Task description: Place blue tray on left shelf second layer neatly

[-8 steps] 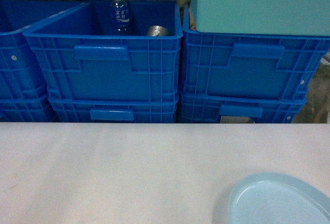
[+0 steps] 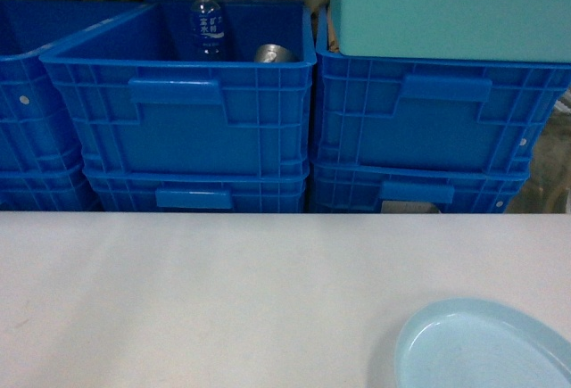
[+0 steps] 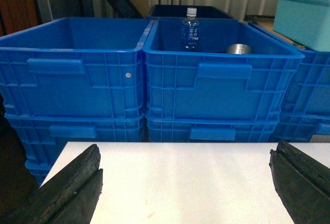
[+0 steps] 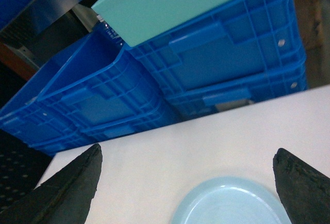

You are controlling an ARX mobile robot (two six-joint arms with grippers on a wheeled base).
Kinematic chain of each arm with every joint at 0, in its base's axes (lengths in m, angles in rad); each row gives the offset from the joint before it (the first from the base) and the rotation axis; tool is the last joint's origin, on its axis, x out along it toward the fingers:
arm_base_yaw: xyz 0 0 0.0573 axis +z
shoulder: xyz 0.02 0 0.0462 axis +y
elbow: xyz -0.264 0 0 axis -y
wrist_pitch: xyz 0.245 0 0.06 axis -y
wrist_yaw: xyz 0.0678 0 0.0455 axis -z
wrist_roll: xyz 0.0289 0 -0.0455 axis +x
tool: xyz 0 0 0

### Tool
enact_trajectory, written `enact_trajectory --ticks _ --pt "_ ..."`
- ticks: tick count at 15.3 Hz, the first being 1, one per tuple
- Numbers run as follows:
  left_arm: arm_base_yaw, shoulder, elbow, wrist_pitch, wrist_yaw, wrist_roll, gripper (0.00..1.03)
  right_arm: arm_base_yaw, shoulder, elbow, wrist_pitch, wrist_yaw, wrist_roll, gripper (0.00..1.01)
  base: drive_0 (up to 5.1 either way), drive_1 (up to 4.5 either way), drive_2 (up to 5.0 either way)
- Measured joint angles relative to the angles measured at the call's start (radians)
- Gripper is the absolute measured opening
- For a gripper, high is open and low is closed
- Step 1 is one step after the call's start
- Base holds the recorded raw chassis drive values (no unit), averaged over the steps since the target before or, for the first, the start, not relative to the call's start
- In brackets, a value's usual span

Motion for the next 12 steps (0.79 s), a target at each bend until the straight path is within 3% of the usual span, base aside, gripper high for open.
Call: enact_trajectory --ticks 1,2,3,4,6,8,10,12 --pt "0.000 0.000 0.000 0.000 0.000 0.000 0.98 -0.036 0.164 0.035 0.076 -0.095 0.082 0.98 0.0 0.00 0.0" --pt "0.000 0.000 0.000 0.000 0.000 0.000 0.98 -0.066 0.301 0.051 0.112 -0.149 0.139 0.98 0.0 0.00 0.0" --pt "0.000 0.000 0.000 0.000 0.000 0.000 0.98 -0.101 0.443 0.053 0.171 -0.170 0.171 0.98 0.0 0.00 0.0" --pt "0.000 0.000 0.000 0.000 0.000 0.000 0.98 -0.137 0.542 0.054 0.202 -0.186 0.175 0.98 0.0 0.00 0.0" --pt "0.000 0.000 0.000 0.000 0.000 0.000 0.98 -0.198 0.700 0.060 0.235 -0.200 0.138 0.98 0.0 0.00 0.0" --pt "0.000 0.000 0.000 0.000 0.000 0.000 0.98 -0.229 0.768 0.059 0.238 -0.178 0.061 0.98 0.0 0.00 0.0" --pt "0.000 0.000 0.000 0.000 0.000 0.000 0.98 -0.229 0.792 0.050 0.271 -0.164 0.022 0.98 0.0 0.00 0.0" --pt "0.000 0.000 0.000 0.000 0.000 0.000 0.98 -0.177 0.861 0.011 0.335 -0.129 -0.005 0.98 0.0 0.00 0.0"
